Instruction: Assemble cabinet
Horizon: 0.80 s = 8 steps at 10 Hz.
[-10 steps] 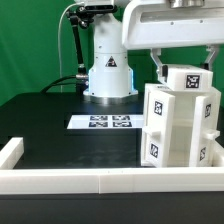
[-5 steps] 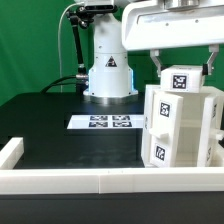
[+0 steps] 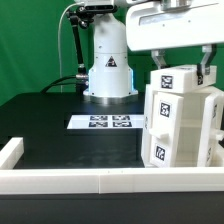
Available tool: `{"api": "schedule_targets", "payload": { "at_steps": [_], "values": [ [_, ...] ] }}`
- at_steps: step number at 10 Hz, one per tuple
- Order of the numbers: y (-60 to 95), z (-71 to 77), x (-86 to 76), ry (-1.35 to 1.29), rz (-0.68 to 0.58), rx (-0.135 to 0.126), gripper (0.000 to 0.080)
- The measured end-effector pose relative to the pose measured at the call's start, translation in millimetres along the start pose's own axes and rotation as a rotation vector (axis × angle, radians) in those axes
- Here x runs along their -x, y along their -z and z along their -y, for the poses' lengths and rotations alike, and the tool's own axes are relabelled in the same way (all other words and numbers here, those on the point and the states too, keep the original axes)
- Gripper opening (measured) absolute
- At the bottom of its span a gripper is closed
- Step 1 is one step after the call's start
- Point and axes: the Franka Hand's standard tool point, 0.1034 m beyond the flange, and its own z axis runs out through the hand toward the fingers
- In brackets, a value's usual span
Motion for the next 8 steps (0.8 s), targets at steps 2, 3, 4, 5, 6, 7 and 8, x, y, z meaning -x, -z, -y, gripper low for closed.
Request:
{"api": "schedule_targets", "payload": {
  "at_steps": [2, 3, 4, 5, 6, 7, 8],
  "values": [
    [-0.1, -0.5, -0.6, -0.2, 0.006, -0.003, 0.0563],
    [-0.7, -1.1, -1.4, -0.249, 0.007, -0.002, 0.0563],
    [-1.8, -2.5, -3.3, -0.382, 0.009, -0.002, 0.0563],
    [-2.2, -3.2, -4.3, -0.514, 0.011, -0.001, 0.0563],
    [-2.2, -3.5, -4.6, -0.639, 0.015, -0.001, 0.0563],
    [-1.9, -3.8, -4.3, -0.731, 0.027, 0.003, 0.0563],
    [-2.0, -3.9, -4.6, -0.79, 0.036, 0.002, 0.0563]
  ]
}}
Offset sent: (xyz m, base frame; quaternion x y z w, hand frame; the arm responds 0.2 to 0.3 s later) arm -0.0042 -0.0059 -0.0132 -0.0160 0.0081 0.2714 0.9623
